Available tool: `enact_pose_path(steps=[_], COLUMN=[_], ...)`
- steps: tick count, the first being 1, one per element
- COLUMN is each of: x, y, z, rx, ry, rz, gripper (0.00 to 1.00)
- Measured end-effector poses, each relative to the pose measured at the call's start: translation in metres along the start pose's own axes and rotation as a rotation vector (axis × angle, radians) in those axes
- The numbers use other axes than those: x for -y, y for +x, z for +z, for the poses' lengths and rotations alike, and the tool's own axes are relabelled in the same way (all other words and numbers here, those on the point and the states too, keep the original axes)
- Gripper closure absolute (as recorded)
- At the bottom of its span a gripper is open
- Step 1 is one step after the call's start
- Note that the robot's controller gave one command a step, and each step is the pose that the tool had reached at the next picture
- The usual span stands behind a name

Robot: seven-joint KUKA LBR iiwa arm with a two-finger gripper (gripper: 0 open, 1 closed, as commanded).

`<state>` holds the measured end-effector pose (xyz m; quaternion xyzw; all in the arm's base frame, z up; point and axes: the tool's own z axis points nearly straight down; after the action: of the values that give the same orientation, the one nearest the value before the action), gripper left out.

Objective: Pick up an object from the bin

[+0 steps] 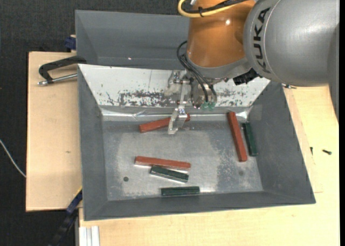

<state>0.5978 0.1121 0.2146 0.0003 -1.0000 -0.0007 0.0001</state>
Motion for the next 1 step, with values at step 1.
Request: enact_pose_path(steps=[1], x=[0.0003], y=[0.0], z=[0.0], rx=[0.0], ry=[0.0], rz=[0.001], gripper=[0.0])
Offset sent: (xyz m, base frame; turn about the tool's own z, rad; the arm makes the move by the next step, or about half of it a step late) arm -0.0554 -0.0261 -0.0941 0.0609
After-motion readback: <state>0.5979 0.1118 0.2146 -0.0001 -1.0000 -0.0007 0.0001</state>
